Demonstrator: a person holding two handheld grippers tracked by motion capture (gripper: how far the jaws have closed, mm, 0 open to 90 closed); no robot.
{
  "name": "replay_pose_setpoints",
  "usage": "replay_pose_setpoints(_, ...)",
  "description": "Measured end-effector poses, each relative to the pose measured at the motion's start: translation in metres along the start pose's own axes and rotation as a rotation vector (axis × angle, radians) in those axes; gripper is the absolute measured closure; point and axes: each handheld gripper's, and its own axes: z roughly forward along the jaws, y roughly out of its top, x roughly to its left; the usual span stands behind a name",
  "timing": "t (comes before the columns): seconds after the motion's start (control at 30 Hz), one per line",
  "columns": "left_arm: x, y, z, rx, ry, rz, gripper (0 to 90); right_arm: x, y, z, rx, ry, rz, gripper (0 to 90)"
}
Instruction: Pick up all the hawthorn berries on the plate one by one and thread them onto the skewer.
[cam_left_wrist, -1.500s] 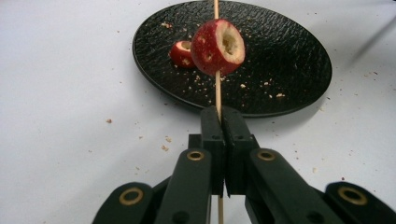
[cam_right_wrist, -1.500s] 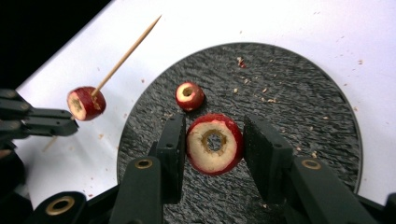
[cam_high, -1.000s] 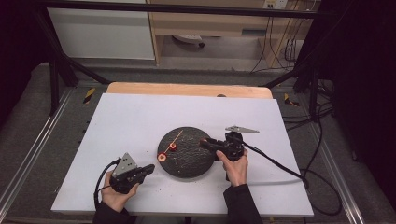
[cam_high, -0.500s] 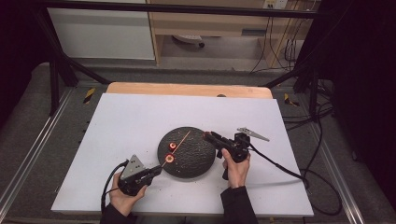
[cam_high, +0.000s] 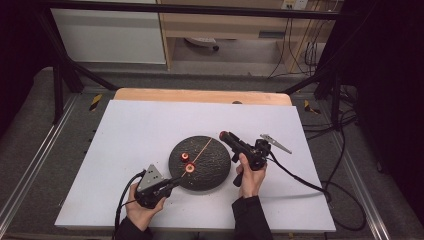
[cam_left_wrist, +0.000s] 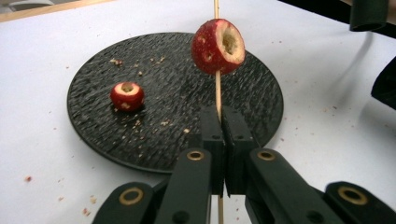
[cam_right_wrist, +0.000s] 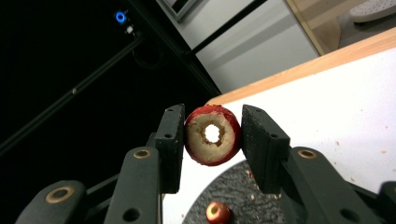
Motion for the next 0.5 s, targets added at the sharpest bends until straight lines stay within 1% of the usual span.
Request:
replay_pose_setpoints(0.13,-0.005,0.002,0.004,-0.003,-0.01,0.003,88.4,-0.001,0.001,0.003,-0.024,0.004,0.025,61.3)
replay_pose_setpoints(0.33,-0.01,0.005,0.008,-0.009,-0.021,0.011,88.4,-0.001,0.003,0.004,-0.058,0.008,0.037,61.3)
replay_pose_setpoints(0.5,-0.014,0.008,0.01,-0.015,-0.027,0.021,88.4,0.0,0.005,0.003,-0.076,0.019,0.051,61.3)
